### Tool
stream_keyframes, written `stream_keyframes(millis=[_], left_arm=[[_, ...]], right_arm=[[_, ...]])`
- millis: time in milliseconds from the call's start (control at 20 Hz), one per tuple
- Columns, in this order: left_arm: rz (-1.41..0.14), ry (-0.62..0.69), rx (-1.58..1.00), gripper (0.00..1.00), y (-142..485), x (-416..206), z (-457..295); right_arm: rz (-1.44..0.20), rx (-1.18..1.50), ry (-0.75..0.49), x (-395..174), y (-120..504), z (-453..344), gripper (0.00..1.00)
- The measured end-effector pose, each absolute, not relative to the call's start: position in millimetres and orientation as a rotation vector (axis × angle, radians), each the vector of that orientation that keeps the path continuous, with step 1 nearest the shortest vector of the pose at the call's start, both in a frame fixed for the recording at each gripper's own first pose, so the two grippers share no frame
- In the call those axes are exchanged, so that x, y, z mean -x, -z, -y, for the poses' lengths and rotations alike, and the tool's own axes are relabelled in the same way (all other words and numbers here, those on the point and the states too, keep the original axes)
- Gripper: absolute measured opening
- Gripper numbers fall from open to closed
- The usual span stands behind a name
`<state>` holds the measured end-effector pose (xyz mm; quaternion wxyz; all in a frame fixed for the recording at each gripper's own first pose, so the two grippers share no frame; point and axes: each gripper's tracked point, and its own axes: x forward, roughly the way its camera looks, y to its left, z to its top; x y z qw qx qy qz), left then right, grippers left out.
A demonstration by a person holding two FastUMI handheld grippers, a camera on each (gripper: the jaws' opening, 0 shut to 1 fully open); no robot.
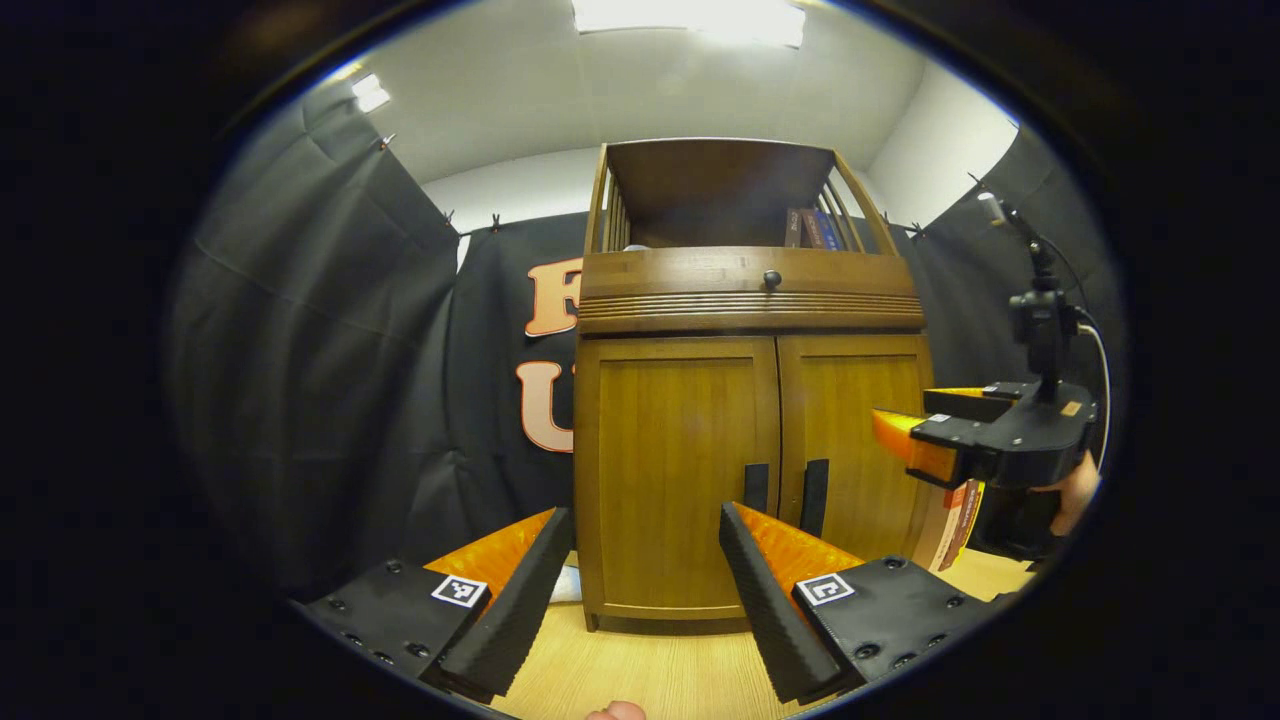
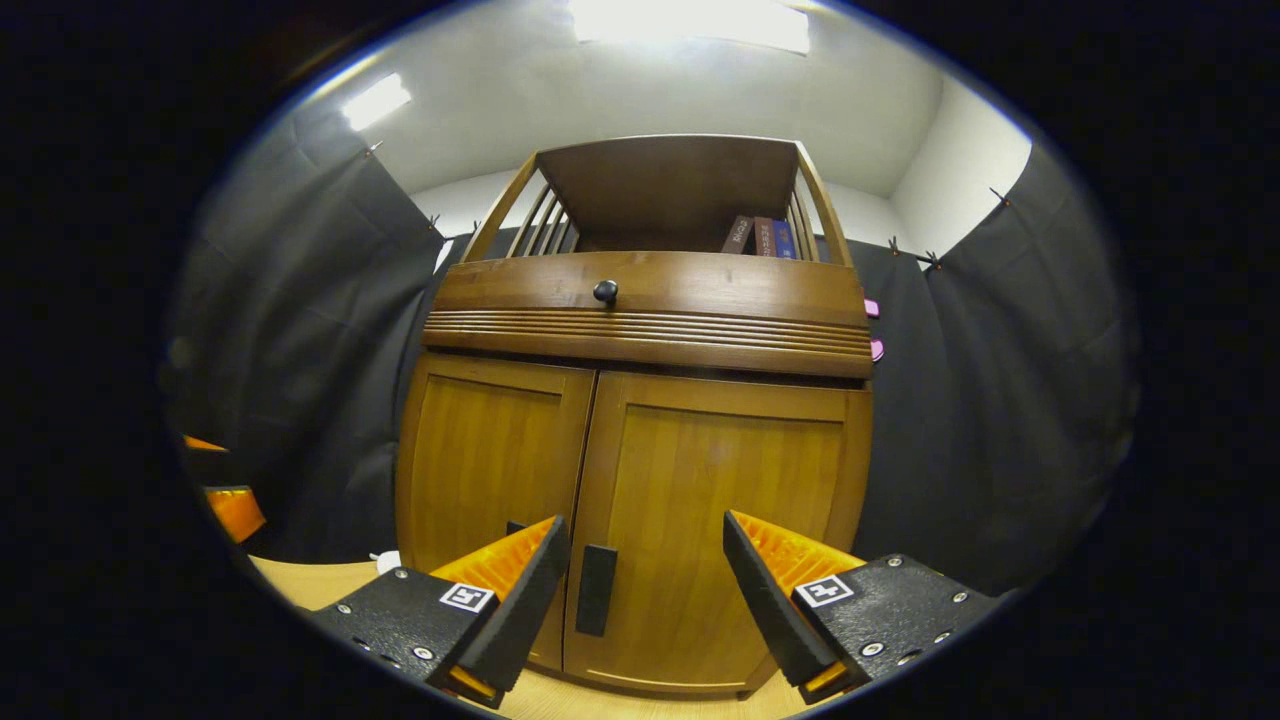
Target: Open the right door of the double-door shoe cabinet with the right hand, and open the left door with the left hand.
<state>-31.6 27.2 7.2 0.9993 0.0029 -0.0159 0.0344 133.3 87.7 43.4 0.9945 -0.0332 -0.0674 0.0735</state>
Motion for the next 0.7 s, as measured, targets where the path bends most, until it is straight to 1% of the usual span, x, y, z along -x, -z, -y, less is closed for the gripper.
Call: stream_keyframes(millis=[200, 250, 400, 450, 500, 550, 600, 650, 700], left_arm=[[0.044, -0.093, -0.023, 0.97, -12.3, 34.1, -37.8], [0.046, -0.102, -0.023, 0.97, -12.1, 35.4, -42.0], [0.047, -0.125, -0.009, 0.96, -10.8, 36.1, -51.0], [0.047, -0.131, -0.008, 0.97, -10.4, 37.8, -53.9], [0.044, -0.140, -0.010, 0.97, -9.1, 39.1, -56.7], [0.042, -0.147, -0.014, 0.97, -7.1, 39.2, -60.2], [0.041, -0.151, -0.017, 0.97, -6.9, 39.6, -62.5], [0.042, -0.156, -0.019, 0.98, -8.1, 40.1, -64.1], [0.043, -0.159, -0.020, 0.97, -8.0, 40.1, -65.9]], right_arm=[[0.078, 0.071, -0.128, -171.9, -9.8, -103.4, 0.94], [0.063, 0.059, -0.140, -180.8, -2.4, -108.9, 0.97], [0.010, 0.074, -0.136, -206.5, 28.1, -119.2, 0.95], [-0.004, 0.080, -0.128, -211.9, 36.8, -119.6, 0.94], [-0.015, 0.078, -0.125, -215.1, 43.4, -122.4, 0.98], [-0.035, 0.074, -0.123, -221.9, 51.7, -124.2, 0.94], [-0.060, 0.075, -0.114, -228.1, 61.4, -123.5, 0.94], [-0.082, 0.074, -0.106, -235.2, 69.8, -125.4, 0.97], [-0.097, 0.068, -0.099, -239.8, 75.4, -126.6, 0.93]])
